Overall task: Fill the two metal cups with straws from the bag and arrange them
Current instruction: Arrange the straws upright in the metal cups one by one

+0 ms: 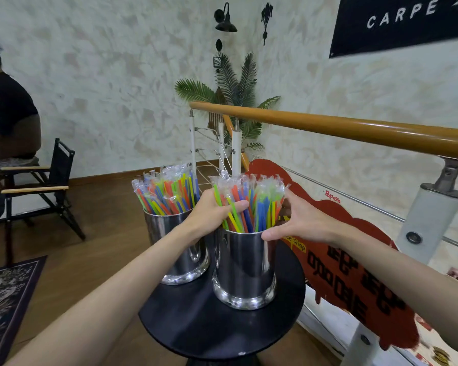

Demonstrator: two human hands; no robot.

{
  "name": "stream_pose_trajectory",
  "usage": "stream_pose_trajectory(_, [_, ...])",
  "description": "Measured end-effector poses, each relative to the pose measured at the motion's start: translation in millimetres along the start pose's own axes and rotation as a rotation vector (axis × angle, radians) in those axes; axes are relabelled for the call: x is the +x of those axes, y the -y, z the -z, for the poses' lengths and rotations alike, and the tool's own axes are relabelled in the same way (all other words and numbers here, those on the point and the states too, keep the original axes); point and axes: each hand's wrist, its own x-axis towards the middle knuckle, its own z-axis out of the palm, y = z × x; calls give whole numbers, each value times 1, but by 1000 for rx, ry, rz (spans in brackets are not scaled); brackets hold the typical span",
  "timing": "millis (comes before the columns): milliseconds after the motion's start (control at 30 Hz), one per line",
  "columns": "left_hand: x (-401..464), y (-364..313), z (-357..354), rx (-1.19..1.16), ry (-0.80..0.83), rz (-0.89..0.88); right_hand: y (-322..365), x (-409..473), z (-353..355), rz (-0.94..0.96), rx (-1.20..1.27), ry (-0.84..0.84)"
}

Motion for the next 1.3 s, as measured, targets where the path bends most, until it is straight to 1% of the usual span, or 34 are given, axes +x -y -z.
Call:
stream_pose_trajectory(133, [-1, -4, -1, 2, 4, -26, 3, -1, -3, 9, -42, -33])
stream_pose_trajectory(200, [-3, -6, -1, 25, -15, -46, 1, -1, -3, 8, -25, -40])
stream_pose_trajectory(300, [-6, -8, 3, -5, -21, -16, -2, -3, -2, 11, 7, -39])
stream_pose_trajectory(433, [-12, -7, 13, 24, 18, -21, -6, -5, 1, -7, 42, -42])
stream_pose_trajectory(567, [-19, -10, 15, -158, 77, 33, -5, -5, 1, -8, 50, -33])
stream_pose_trajectory(700, [-24, -10, 13, -367, 61, 61, -6, -6, 3, -13, 59, -30])
stream_pose_trajectory(800, [-30, -11, 12, -399, 30, 39, -8, -6, 4, -23, 54, -32])
stream_pose_trajectory(867, [-33, -13, 10, -375, 28, 33, -7, -7, 5, -27, 62, -28])
stream_pose_trajectory(967, [-36, -15, 9, -241, 79, 6, -7, -8, 6, -36, 63, -26])
stream_pose_trajectory(1067, [-39, -15, 12, -79, 202, -7, -7, -8, 6, -37, 58, -14])
stream_pose_trajectory(1167, [-41, -23, 14, -6, 294, 42, -5, -9, 5, -35, 58, -10])
stream_pose_trajectory(1300, [-34, -27, 2, 53, 286, 42, 1, -10, 1, -45, 31, -33])
